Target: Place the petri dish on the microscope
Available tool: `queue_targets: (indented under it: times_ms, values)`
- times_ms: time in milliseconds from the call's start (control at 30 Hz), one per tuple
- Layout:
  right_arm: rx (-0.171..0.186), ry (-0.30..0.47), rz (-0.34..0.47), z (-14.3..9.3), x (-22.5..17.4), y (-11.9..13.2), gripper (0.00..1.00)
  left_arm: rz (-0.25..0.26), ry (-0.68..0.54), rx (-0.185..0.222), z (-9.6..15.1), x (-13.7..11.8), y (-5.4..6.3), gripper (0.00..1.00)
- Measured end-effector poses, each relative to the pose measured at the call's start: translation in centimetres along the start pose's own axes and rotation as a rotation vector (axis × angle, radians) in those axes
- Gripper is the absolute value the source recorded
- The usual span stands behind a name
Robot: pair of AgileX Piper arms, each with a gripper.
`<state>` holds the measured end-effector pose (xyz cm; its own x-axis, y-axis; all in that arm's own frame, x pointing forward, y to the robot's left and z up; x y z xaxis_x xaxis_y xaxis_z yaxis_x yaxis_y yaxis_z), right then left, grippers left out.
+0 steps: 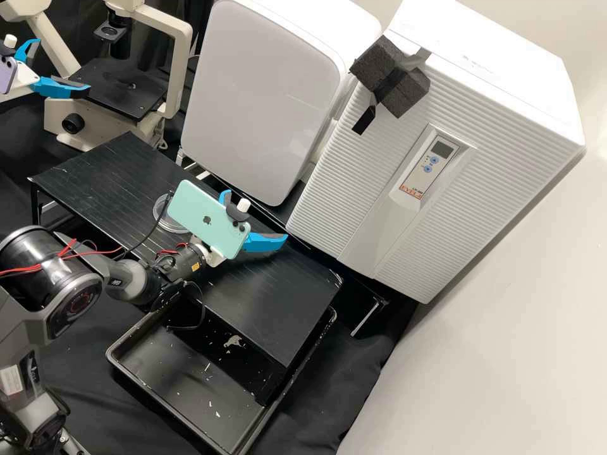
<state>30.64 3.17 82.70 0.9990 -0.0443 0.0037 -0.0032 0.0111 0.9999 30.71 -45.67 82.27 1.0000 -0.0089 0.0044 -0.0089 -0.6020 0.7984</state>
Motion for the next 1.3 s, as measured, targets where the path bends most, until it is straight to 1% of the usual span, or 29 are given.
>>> queue_targets:
  times_ms: [333,367,433,533,700,733,767,800,900,1000,1067,1100,1133,1300]
  values:
    - [0.0,0.0,0.0,0.0,0.0,0.0,1.0,-0.004,-0.006,0.002,0.0,-0.1,-0.1,1.0]
    - [0.0,0.0,0.0,0.0,0.0,0.0,1.0,-0.005,-0.022,0.006,0.2,-0.1,-0.1,1.0]
    - [0.0,0.0,0.0,0.0,0.0,0.0,1.0,-0.003,-0.066,0.001,0.7,-0.4,-0.2,1.0]
    - [0.0,0.0,0.0,0.0,0.0,0.0,1.0,-0.003,-0.162,-0.011,2.1,-1.1,-0.3,1.0]
    - [0.0,0.0,0.0,0.0,0.0,0.0,1.0,0.002,-0.37,0.008,5.4,-2.7,-0.2,1.0]
    - [0.0,0.0,0.0,0.0,0.0,0.0,1.0,0.002,-0.43,0.019,6.4,-3.0,-0.1,1.0]
    - [0.0,0.0,0.0,0.0,0.0,0.0,1.0,0.005,-0.455,0.023,6.9,-3.2,-0.1,1.0]
    - [0.0,0.0,0.0,0.0,0.0,0.0,1.0,0.0,-0.512,0.022,7.9,-3.5,-0.3,1.0]
    - [0.0,0.0,0.0,0.0,0.0,0.0,1.0,-0.008,-0.605,0.043,9.7,-3.9,-0.4,1.0]
    - [0.0,0.0,0.0,0.0,0.0,0.0,1.0,0.003,-0.689,0.065,11.4,-3.9,-0.2,1.0]
    - [0.0,0.0,0.0,0.0,0.0,0.0,1.0,0.006,-0.731,0.064,12.4,-3.7,-0.1,1.0]
    - [0.0,0.0,0.0,0.0,0.0,0.0,1.0,0.001,-0.762,0.064,13.3,-3.6,0.1,1.0]
    - [0.0,0.0,0.0,0.0,0.0,0.0,1.0,-0.006,-0.772,0.062,13.6,-3.5,0.1,1.0]
    - [0.0,0.0,0.0,0.0,0.0,0.0,1.0,-0.088,-0.888,0.068,16.3,-3.1,-0.2,1.0]
